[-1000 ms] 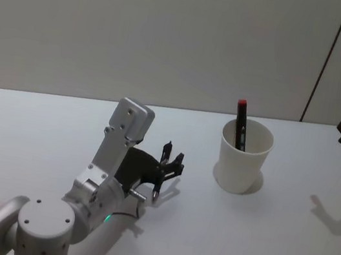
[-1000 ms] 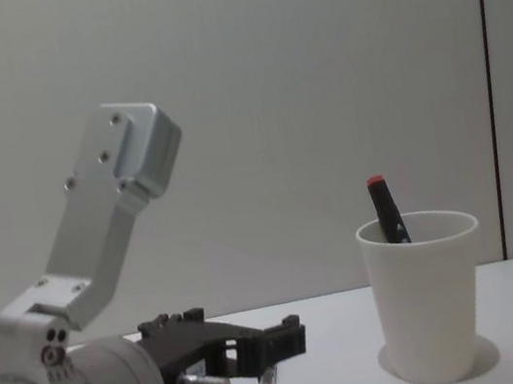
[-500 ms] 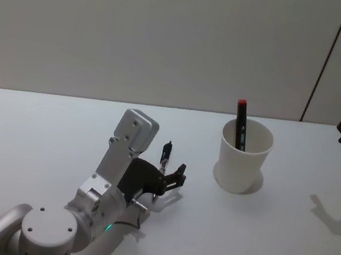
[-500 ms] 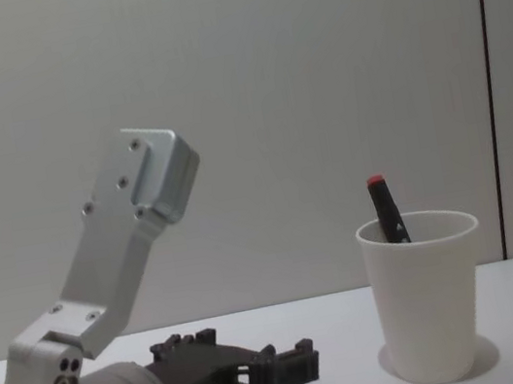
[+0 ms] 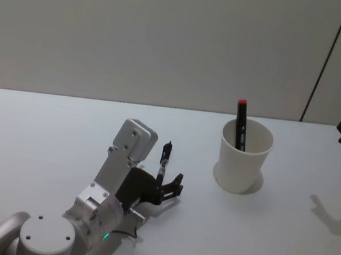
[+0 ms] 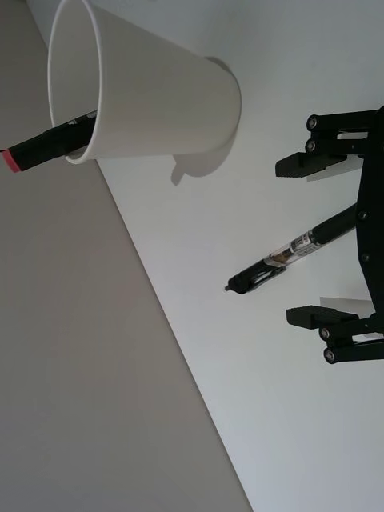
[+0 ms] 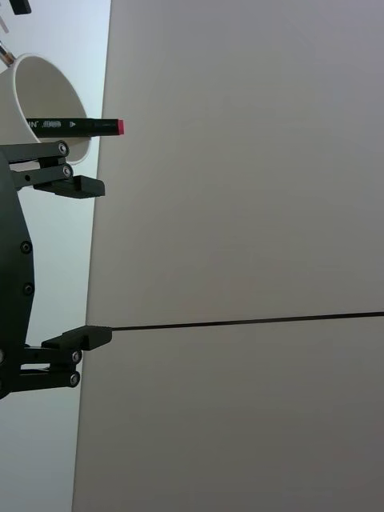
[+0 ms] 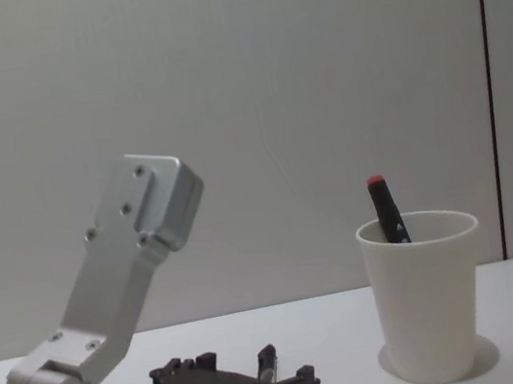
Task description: Place the pen into the pen holder.
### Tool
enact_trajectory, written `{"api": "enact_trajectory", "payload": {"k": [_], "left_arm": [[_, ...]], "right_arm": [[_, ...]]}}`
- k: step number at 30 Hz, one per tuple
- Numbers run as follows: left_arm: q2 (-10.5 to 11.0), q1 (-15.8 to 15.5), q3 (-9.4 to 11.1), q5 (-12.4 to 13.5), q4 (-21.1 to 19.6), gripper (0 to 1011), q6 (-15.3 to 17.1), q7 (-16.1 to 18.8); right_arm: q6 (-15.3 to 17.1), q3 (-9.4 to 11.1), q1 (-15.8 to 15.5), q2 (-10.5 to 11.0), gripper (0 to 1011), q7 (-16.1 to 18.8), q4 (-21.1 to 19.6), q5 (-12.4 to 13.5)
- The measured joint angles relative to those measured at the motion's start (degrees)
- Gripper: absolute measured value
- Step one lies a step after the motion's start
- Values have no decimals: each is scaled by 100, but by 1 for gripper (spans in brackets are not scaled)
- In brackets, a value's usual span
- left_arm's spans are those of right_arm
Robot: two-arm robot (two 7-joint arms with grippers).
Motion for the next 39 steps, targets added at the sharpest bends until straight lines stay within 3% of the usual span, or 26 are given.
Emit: {"api": "enact_trajectory", "payload": {"k": [39], "left_arm": [[-46,154,-47,10,56,1001,97,-68]], "right_arm": [[0,0,0,0,1001,0,0,0]]}}
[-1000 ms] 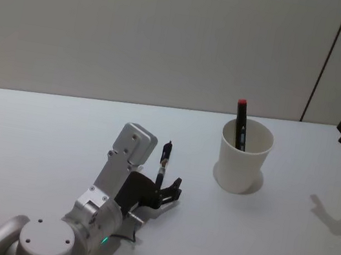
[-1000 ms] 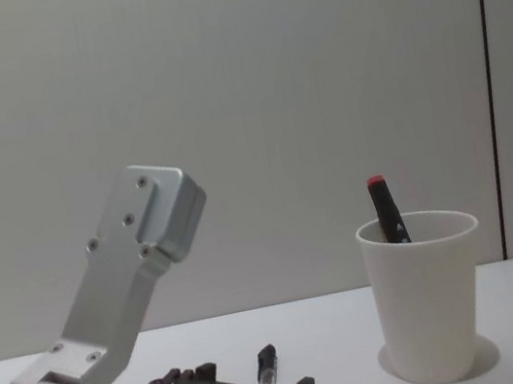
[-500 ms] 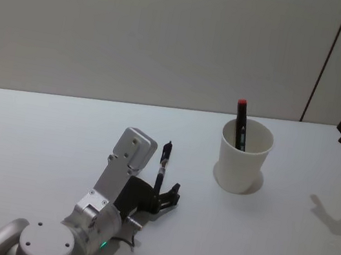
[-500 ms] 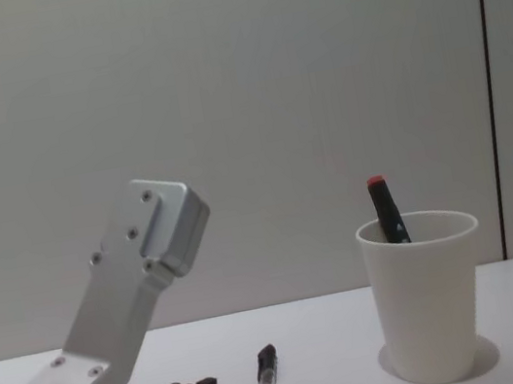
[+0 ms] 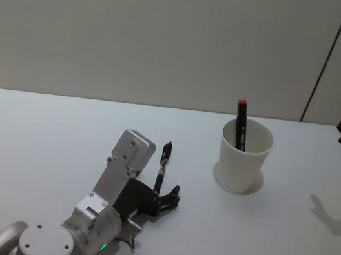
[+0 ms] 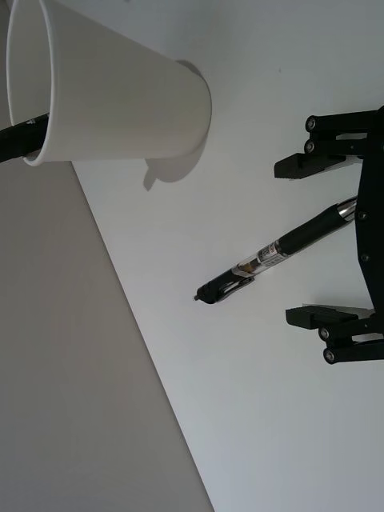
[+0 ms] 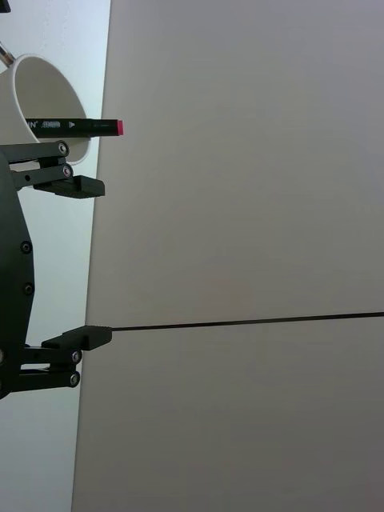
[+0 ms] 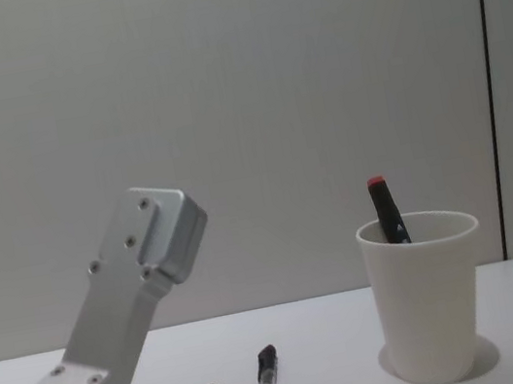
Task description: Place the pen into the pen holder.
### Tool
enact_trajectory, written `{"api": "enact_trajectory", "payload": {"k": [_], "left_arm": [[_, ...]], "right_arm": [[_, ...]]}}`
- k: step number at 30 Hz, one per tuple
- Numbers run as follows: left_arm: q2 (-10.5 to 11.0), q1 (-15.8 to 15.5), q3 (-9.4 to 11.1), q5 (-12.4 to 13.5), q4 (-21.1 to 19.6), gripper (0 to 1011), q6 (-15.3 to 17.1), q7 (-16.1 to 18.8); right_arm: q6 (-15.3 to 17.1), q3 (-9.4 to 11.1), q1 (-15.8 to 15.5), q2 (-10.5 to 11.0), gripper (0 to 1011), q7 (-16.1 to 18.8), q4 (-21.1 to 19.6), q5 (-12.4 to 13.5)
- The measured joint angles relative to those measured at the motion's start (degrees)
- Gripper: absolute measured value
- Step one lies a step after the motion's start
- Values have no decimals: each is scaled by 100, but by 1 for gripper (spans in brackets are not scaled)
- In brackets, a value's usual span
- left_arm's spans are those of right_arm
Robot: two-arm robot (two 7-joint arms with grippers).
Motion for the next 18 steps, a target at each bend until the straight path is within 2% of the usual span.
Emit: {"api": "enact_trajectory", "payload": {"k": [14,17,18], "left_arm": [[-21,26,-12,-39,17,1001,-28,-16],[-23,28,-12,-44,17,961,-30,-22],[-24,29,-12,-47,18,912,-31,-27]], "right_arm": [[0,0,0,0,1001,0,0,0],[0,0,0,0,1001,0,0,0],[0,0,0,0,1001,0,0,0]]}}
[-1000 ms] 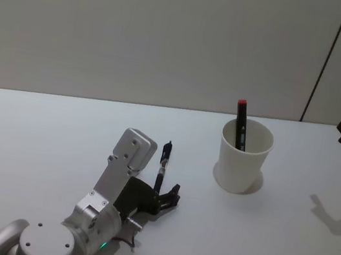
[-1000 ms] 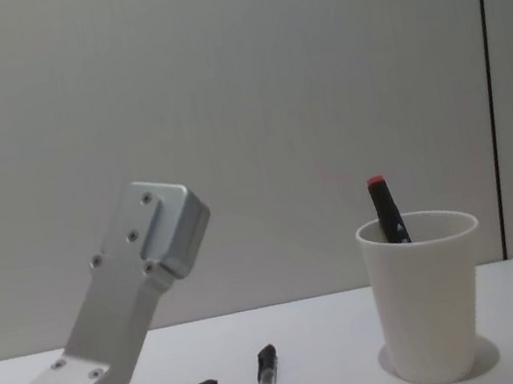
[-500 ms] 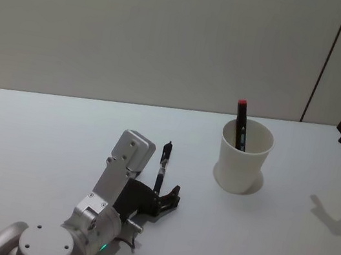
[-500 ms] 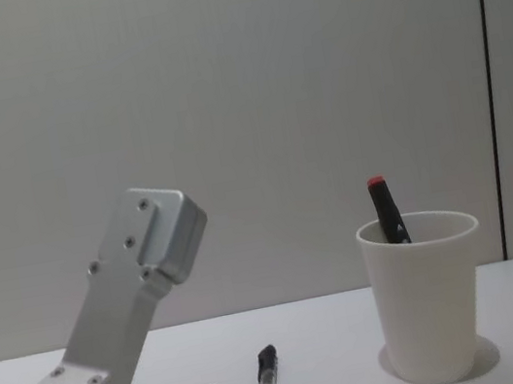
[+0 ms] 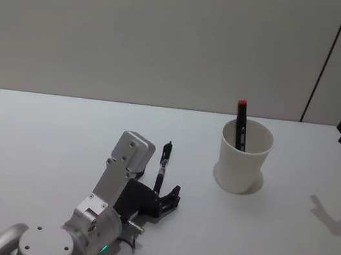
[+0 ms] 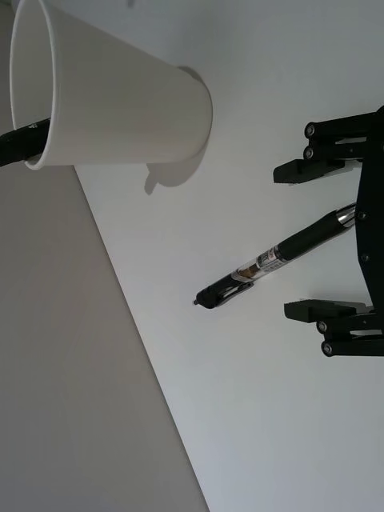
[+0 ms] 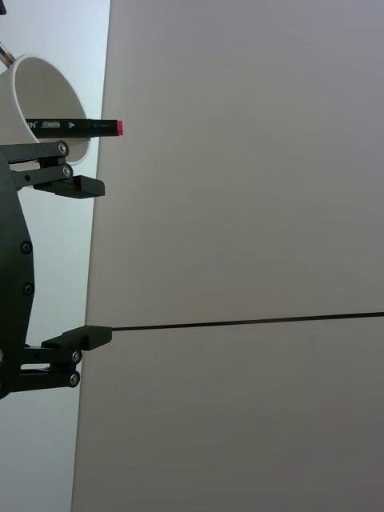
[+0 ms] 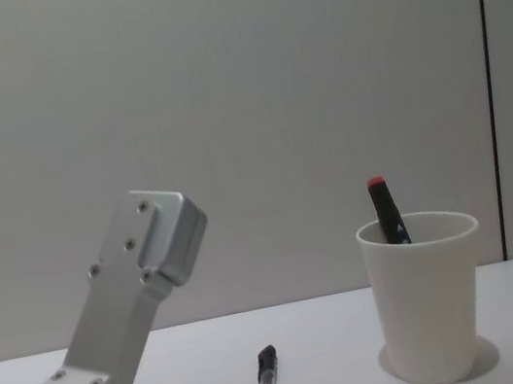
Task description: Place the pen into the pen holder.
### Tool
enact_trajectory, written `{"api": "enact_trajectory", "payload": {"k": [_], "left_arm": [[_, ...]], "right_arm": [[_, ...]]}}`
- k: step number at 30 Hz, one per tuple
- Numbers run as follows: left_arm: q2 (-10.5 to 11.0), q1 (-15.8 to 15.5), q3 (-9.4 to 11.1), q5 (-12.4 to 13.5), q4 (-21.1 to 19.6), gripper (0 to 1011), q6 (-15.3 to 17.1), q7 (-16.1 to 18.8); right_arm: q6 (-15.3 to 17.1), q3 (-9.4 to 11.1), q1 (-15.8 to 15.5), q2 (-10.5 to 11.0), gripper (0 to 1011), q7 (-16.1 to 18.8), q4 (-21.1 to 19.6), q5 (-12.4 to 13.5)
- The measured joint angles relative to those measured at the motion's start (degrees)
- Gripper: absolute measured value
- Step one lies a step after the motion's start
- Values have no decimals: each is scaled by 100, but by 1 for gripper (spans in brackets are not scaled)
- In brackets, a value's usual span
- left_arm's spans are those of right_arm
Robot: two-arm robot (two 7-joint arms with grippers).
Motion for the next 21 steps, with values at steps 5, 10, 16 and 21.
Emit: {"api": "enact_trajectory", "payload": {"k": [5,10,16,21], "left_arm": [[-3,2,0,-4,2,801,-1,-4],[-6,5,-2,-4,5,634,-3,-5],[-6,8,-4,-4,7,451,-3,-5],[-6,9,-4,-3,8,313,0,-5]], "right_arm": [[0,0,0,0,1002,0,0,0],[0,0,0,0,1001,0,0,0],[0,0,0,0,1001,0,0,0],[0,0,0,0,1001,0,0,0]]}}
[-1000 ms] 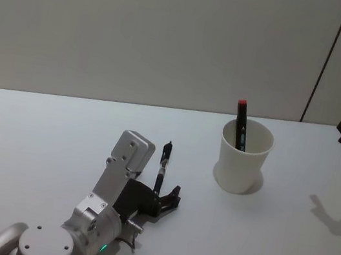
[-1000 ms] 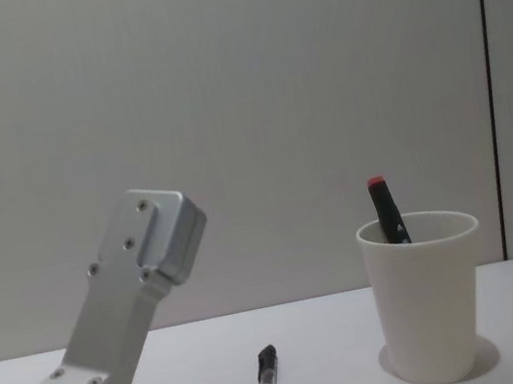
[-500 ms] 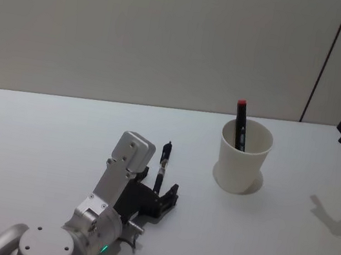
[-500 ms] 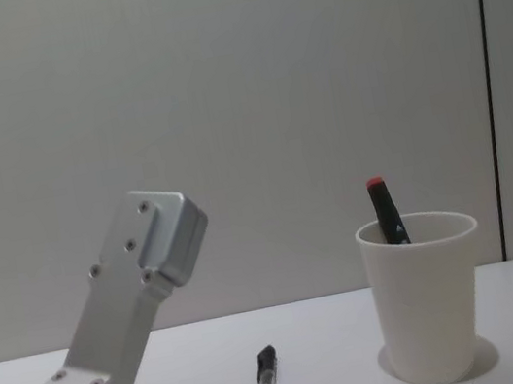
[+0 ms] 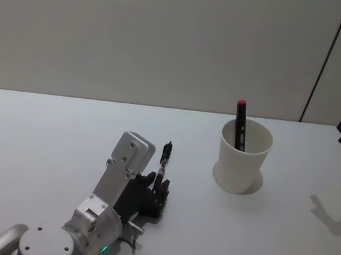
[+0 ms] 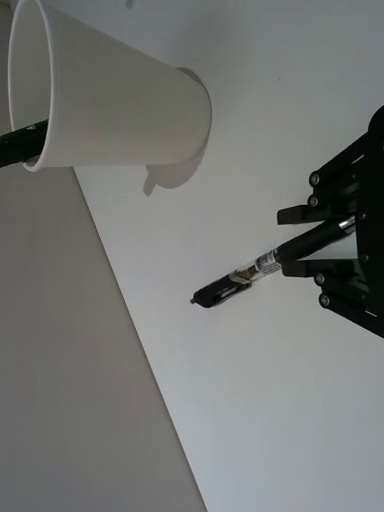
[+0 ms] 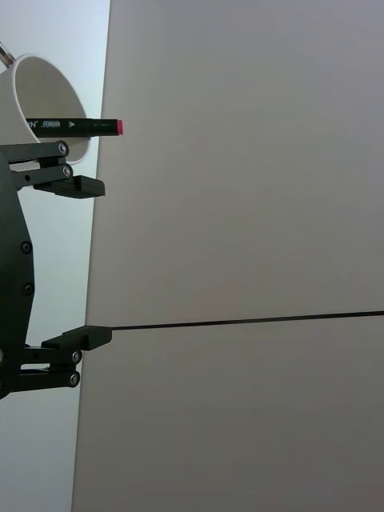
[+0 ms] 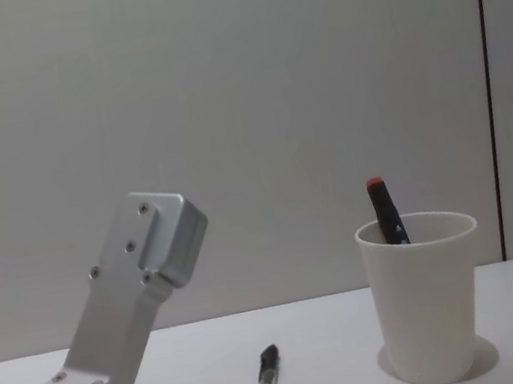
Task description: Place the pen into the pen holder.
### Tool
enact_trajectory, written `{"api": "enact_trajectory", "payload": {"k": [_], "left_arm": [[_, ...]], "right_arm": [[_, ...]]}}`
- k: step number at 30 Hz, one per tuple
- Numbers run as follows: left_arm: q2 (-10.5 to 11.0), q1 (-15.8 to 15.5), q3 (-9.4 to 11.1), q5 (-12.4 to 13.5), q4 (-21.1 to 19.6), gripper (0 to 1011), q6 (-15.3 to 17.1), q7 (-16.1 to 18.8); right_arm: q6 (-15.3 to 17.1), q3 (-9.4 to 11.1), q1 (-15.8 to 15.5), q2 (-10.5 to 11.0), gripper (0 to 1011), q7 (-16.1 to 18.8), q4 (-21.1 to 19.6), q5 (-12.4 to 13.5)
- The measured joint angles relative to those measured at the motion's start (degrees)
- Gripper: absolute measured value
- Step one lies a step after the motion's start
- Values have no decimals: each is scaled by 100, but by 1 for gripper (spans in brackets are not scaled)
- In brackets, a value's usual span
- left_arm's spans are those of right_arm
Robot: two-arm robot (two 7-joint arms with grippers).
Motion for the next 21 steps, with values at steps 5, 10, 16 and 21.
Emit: {"api": "enact_trajectory", "payload": {"k": [5,10,16,21], "left_arm": [[0,0,-1,1,0,147,3,6],[0,0,0,1,0,121,2,8],[1,0,1,0,-1,121,2,10],[0,0,1,0,-1,121,2,10]], "right_arm": [[0,0,0,0,1001,0,0,0],[0,0,0,0,1001,0,0,0],[0,0,0,0,1001,0,0,0],[0,0,0,0,1001,0,0,0]]}}
